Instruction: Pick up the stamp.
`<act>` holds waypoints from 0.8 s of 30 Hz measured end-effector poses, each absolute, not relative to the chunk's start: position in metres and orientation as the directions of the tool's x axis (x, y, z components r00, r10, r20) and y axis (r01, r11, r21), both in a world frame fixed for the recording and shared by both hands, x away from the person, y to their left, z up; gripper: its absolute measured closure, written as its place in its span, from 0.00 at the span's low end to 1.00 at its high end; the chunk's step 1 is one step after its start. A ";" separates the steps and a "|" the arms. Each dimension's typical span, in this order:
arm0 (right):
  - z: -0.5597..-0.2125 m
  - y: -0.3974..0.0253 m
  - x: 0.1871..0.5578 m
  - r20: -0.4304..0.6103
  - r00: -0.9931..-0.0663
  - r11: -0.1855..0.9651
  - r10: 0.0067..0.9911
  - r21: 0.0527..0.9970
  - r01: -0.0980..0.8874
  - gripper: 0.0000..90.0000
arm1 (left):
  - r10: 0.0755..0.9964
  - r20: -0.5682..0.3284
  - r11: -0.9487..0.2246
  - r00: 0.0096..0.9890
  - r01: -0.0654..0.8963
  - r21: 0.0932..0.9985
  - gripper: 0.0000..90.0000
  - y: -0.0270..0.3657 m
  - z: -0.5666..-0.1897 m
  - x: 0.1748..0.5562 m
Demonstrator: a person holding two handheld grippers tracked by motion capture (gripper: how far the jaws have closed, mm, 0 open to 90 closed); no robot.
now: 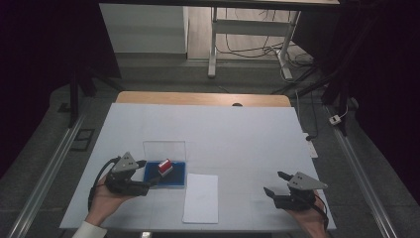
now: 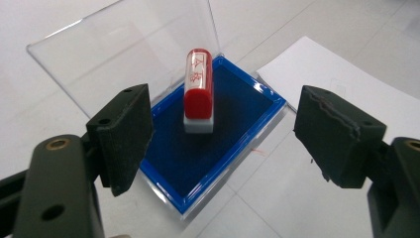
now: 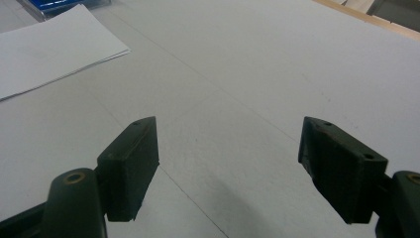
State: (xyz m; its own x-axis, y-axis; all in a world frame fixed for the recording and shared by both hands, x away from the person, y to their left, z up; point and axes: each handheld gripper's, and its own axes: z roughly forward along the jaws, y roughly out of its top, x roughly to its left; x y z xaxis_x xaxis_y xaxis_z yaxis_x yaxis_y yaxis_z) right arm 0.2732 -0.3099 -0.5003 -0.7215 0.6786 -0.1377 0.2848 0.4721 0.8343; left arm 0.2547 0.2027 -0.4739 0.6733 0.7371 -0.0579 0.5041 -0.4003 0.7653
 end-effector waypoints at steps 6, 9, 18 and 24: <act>-0.501 -0.309 0.274 -0.132 -0.724 0.470 0.677 0.834 0.288 0.26 | 0.733 -0.063 -0.411 0.677 0.515 0.753 0.26 0.198 -0.471 0.267; -0.501 -0.308 0.273 -0.137 -0.723 0.475 0.677 0.831 0.288 0.26 | 0.737 -0.059 -0.421 0.673 0.526 0.739 0.27 0.192 -0.472 0.277; -0.502 -0.309 0.274 -0.134 -0.720 0.477 0.681 0.827 0.297 0.26 | 0.738 -0.060 -0.447 0.672 0.553 0.703 0.32 0.173 -0.474 0.297; -0.503 -0.309 0.275 -0.136 -0.719 0.480 0.681 0.825 0.298 0.26 | 0.740 -0.053 -0.473 0.671 0.575 0.667 0.39 0.162 -0.478 0.307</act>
